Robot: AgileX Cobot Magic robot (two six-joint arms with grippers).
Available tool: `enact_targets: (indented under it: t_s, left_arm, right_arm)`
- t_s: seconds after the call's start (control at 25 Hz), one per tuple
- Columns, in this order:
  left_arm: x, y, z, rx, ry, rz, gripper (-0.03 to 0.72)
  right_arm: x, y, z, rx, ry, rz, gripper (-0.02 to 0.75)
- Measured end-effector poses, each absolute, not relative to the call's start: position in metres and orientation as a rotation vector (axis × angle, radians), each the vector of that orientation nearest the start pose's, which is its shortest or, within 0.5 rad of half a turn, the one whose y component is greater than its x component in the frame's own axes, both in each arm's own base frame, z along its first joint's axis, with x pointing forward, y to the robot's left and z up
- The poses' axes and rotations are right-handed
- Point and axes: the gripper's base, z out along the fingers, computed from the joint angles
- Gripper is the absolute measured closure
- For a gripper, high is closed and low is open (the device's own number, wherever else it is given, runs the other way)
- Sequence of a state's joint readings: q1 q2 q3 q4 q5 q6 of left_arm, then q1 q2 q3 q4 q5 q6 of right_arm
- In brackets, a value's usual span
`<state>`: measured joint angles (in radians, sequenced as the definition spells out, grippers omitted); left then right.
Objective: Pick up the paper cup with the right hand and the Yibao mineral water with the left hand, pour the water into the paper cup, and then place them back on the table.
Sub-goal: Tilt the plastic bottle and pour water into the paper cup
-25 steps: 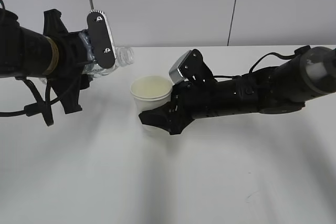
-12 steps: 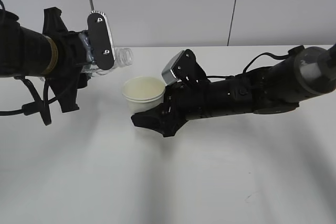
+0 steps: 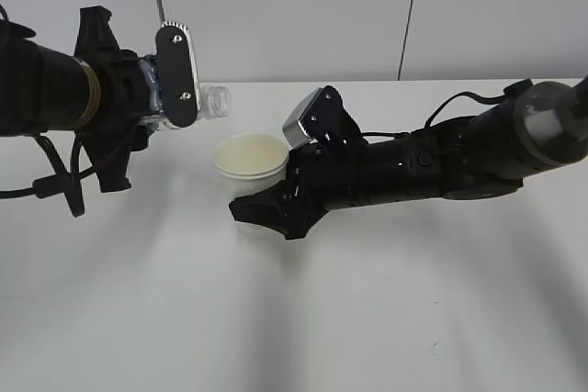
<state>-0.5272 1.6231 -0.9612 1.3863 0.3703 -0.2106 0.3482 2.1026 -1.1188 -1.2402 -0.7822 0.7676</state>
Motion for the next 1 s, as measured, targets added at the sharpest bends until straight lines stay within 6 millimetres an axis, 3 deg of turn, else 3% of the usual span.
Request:
enact_targets:
  t_s: [1.0]
  left_arm:
    - [0.3128,-0.1519,0.2369,1.655,1.515,0.852,0.342]
  right_arm:
    - [0.3617,0.1958,0.1272,-1.094,1.773,0.778,0.188]
